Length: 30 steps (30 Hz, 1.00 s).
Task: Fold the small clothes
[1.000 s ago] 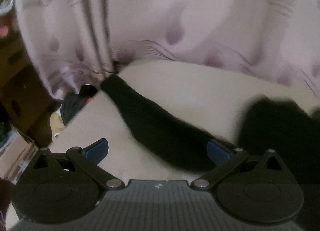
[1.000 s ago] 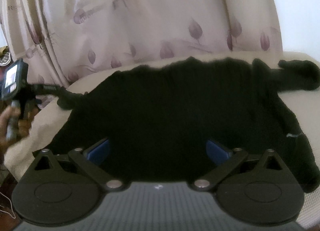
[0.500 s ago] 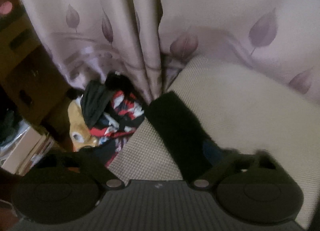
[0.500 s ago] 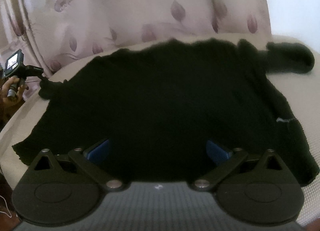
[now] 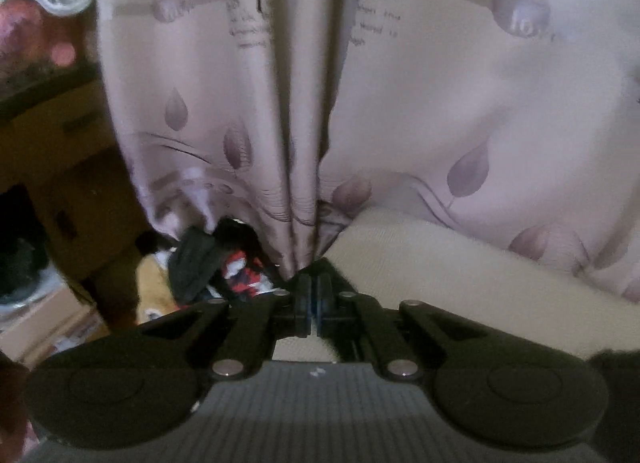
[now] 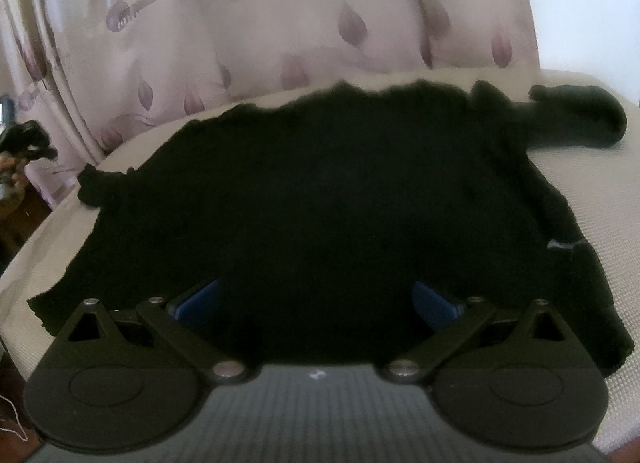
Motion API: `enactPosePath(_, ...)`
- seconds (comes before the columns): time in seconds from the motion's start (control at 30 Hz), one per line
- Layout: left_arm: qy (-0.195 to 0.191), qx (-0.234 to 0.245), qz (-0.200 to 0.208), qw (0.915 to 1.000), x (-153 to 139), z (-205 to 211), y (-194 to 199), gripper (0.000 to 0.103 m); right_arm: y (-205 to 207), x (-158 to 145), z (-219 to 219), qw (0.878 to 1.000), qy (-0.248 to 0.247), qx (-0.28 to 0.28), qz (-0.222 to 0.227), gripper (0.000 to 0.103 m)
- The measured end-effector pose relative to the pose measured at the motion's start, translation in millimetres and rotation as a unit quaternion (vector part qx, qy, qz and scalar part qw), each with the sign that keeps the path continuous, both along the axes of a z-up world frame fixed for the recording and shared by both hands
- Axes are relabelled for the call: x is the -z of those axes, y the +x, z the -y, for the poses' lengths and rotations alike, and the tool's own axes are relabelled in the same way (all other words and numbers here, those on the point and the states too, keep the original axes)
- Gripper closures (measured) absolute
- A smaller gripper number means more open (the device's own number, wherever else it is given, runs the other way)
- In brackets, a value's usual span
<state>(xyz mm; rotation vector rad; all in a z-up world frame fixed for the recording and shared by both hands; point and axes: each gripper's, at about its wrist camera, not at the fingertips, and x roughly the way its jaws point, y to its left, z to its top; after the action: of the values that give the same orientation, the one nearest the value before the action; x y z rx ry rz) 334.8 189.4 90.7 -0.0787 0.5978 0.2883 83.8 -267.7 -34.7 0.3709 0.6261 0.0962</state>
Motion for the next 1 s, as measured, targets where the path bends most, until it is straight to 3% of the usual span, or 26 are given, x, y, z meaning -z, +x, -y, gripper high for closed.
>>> enactPosePath(0.1, -0.046, 0.014, -0.020, 0.9987, -4.4, -16.5, -9.8, 0.095, -3.2, -1.9, -1.2, 1.000, 0.001, -0.004, 0.005, 0.000)
enactPosePath(0.13, -0.049, 0.013, -0.032, 0.9982, -4.1, -19.7, -8.6, 0.075, -4.5, -2.6, -2.7, 1.000, -0.002, -0.007, 0.006, 0.000)
enactPosePath(0.17, -0.051, 0.008, -0.042, 0.9978, -2.4, -21.9, -5.3, 0.036, -5.9, -2.8, -3.4, 1.000, -0.004, -0.010, 0.007, 0.000)
enactPosePath(0.2, -0.053, 0.008, -0.050, 0.9973, -0.7, -25.1, 0.6, 0.015, -6.7, -2.4, -4.4, 1.000, -0.005, -0.012, 0.008, 0.000)
enactPosePath(0.23, -0.052, 0.009, -0.055, 0.9971, 1.3, -27.8, 9.9, 0.005, -6.9, -1.8, -5.6, 1.000, -0.006, -0.015, 0.007, 0.000)
enactPosePath(0.3, -0.057, 0.001, -0.058, 0.9967, 6.1, -36.9, 31.7, 0.003, -5.6, 0.4, -7.6, 1.000, -0.007, -0.017, 0.000, 0.000)
enactPosePath(0.67, 0.025, -0.024, -0.161, 0.9864, 62.2, -16.6, 135.0, 0.013, 5.1, 10.6, -7.0, 1.000, -0.017, -0.009, -0.022, 0.000)
enactPosePath(0.7, 0.027, -0.026, -0.171, 0.9845, 67.9, -16.3, 140.5, 0.028, 6.1, 10.6, -8.4, 0.999, -0.022, -0.010, -0.022, 0.000)
enactPosePath(0.73, 0.024, -0.024, -0.181, 0.9828, 74.1, -16.0, 143.4, 0.056, 7.0, 10.4, -9.4, 0.999, -0.026, -0.011, -0.023, 0.000)
enactPosePath(0.77, 0.013, -0.015, -0.182, 0.9831, 77.9, -16.3, 142.6, 0.074, 7.8, 9.9, -10.2, 0.999, -0.029, -0.012, -0.024, 0.000)
enactPosePath(0.8, 0.000, -0.017, -0.157, 0.9875, 74.3, -16.2, 135.1, 0.086, 8.0, 9.7, -9.6, 0.999, -0.029, -0.012, -0.025, 0.000)
enactPosePath(0.83, 0.000, -0.026, -0.142, 0.9895, 69.1, -15.5, 129.2, 0.090, 8.4, 8.9, -8.7, 0.999, -0.025, -0.011, -0.025, 0.000)
enactPosePath(0.9, 0.011, -0.032, -0.093, 0.9951, 51.6, -10.7, 110.4, 0.090, 7.8, 7.3, -5.3, 1.000, -0.012, -0.007, -0.024, 0.000)
enactPosePath(1.0, -0.018, -0.015, -0.020, 0.9995, 18.2, -6.2, 63.3, 0.090, 5.5, 4.0, -3.4, 1.000, -0.003, -0.005, -0.018, 0.000)
